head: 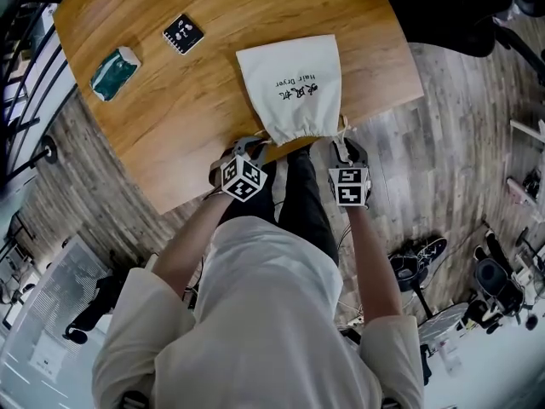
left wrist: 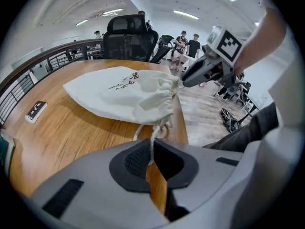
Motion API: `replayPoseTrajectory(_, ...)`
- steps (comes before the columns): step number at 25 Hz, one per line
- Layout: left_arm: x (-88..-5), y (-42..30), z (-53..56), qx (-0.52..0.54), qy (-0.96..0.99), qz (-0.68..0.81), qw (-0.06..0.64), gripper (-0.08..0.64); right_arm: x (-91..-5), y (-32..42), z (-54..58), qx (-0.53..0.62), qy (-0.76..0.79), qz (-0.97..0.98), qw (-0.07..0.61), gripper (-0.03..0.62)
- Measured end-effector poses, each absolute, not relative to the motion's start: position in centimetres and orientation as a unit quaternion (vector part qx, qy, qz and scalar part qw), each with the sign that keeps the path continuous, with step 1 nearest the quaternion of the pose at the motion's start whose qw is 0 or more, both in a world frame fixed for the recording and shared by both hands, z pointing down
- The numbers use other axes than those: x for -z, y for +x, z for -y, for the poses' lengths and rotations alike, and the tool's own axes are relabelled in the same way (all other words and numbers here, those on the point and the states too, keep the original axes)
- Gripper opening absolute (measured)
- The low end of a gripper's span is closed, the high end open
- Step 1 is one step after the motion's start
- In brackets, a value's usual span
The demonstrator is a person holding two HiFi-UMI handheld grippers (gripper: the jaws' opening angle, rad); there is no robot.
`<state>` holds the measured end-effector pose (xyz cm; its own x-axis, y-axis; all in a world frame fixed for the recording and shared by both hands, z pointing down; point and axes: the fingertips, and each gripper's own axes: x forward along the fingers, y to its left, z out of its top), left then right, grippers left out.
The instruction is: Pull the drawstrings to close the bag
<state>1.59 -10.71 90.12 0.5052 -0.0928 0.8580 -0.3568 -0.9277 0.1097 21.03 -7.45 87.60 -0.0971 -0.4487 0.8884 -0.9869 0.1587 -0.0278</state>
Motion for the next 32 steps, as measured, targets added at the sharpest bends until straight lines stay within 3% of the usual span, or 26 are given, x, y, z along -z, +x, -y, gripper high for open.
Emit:
replayPoseTrajectory(14,-90.1,1.5,10.2,-0.471,0.858,0.131,0.159,-0.005,-90.0,21.5,8.7,-0.34,0.541,0.644,0.421,0.11)
replayPoseTrajectory(20,-90.5,1.4,10.1,-0.475,0.855,0.13,0.163,-0.003,-89.9,21.2,8.9,-0.321,0.543,0.642,0.437,0.015)
replayPoseTrajectory(22,-90.6,1.4,10.1,-0.48,0.852,0.129,0.161,-0.005,-89.8,21.2,8.8,-0.318,0.543,0.641,0.439,0.012)
replayPoseTrajectory(32,-87.9,0.1,13.3,-0.463,0.849,0.2,0.159,-0.005,-85.6,20.7,9.0,-0.327,0.529,0.683,0.384,0.012)
